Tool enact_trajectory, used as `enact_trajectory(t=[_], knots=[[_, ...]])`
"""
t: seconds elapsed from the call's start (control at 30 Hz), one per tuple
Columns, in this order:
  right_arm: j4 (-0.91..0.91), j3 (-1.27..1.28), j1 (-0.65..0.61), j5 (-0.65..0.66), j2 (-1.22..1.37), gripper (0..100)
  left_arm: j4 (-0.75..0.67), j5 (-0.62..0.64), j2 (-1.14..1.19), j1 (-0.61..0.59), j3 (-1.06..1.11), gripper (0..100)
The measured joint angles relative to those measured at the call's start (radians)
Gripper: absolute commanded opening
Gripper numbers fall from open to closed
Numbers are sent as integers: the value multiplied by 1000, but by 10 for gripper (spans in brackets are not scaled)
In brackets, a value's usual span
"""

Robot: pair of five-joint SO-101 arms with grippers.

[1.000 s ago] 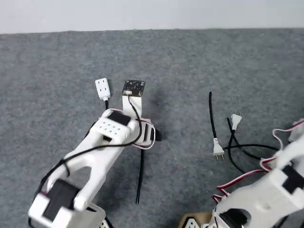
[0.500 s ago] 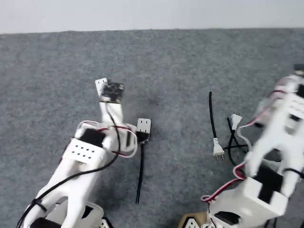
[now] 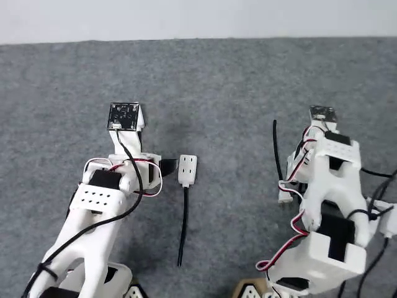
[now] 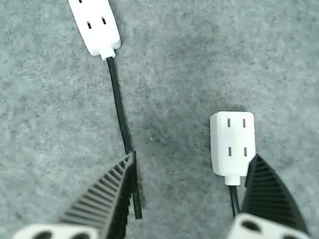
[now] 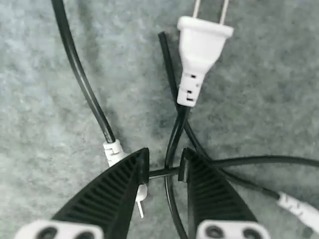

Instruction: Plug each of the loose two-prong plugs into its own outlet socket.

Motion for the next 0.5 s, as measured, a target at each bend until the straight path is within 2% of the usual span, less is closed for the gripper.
enact_trajectory(t=[0.3,0.43,0.5], knots=[[-83,87,2,72,0,109,-3,-3,0,0,0,327],[-91,87,3,77,0,16,-3,-5,0,0,0,327],[-97,87,6,77,0,13,-3,-5,0,0,0,327]])
